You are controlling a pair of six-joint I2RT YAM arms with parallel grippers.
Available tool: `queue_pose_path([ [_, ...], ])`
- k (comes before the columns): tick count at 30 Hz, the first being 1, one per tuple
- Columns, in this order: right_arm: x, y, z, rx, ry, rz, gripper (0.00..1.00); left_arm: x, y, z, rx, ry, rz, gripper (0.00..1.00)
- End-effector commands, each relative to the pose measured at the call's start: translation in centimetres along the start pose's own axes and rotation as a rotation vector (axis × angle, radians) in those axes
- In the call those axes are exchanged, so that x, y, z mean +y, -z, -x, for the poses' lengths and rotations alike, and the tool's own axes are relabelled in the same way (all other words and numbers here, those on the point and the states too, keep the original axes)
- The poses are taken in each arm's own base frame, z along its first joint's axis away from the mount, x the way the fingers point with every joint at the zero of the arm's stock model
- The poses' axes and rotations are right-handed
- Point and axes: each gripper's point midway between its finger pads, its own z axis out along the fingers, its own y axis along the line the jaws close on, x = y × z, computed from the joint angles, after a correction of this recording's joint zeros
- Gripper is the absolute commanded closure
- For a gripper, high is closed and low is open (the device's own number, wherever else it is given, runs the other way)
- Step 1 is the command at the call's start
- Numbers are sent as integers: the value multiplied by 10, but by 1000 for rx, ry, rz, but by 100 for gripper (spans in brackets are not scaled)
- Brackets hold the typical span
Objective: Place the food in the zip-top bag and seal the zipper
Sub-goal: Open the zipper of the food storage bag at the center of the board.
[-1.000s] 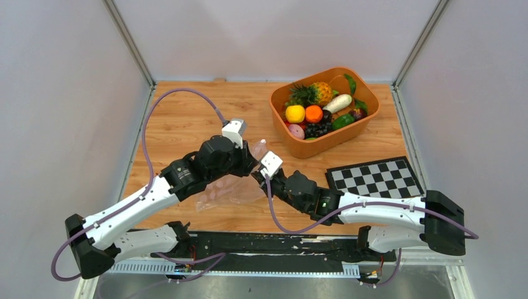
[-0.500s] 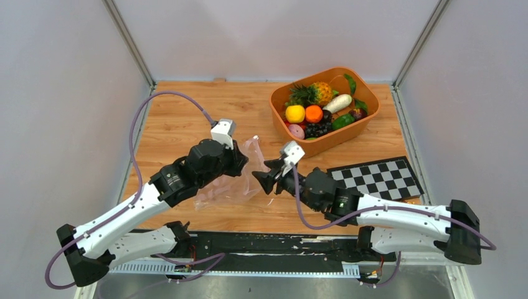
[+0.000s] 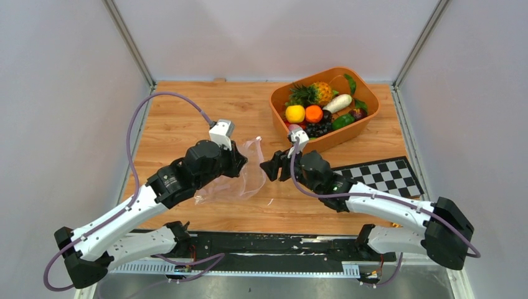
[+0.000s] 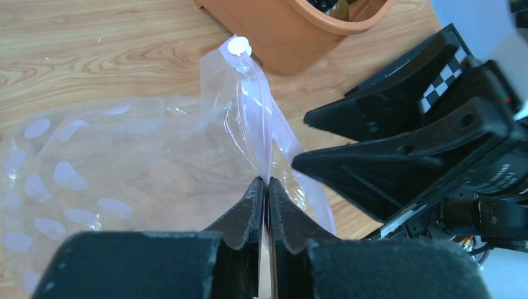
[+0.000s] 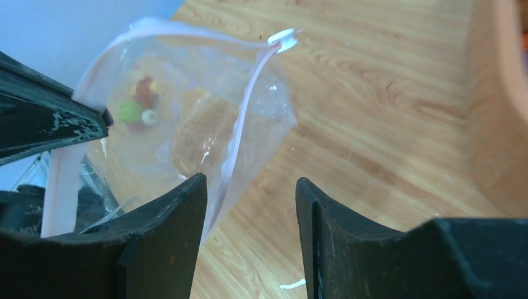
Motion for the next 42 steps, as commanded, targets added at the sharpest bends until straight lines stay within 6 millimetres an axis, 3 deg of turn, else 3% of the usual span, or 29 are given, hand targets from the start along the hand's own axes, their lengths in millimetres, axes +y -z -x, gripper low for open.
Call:
queue_pose_path([
  [1,24,-10,0,50,-44,79,45,-1,-2,2,-1,-13,-6,88],
  [5,29,-17,-3,46,-74,102,48,-2,0,4,2,-20,-8,88],
  [8,29,-24,-7,60,-87,96,64,-1,2,5,9,-31,-2,86],
  [11,32,-26,-8,56,-98,109,91,5,3,1,34,-54,30,76],
  [13,38,-25,-4,48,-109,138,100,10,2,-3,59,-69,57,66],
  [19,40,-19,5,4,-175,138,100,13,-2,-12,121,-91,117,51],
  [25,34,-17,7,-8,-220,92,100,14,6,-6,131,-204,279,46],
  [33,36,-12,10,-33,-250,78,100,23,4,-9,141,-282,421,55],
  [38,37,-8,15,-46,-240,81,100,29,9,1,100,-305,481,78],
  [42,26,-12,14,-29,-192,14,100,35,14,9,81,-331,516,95],
])
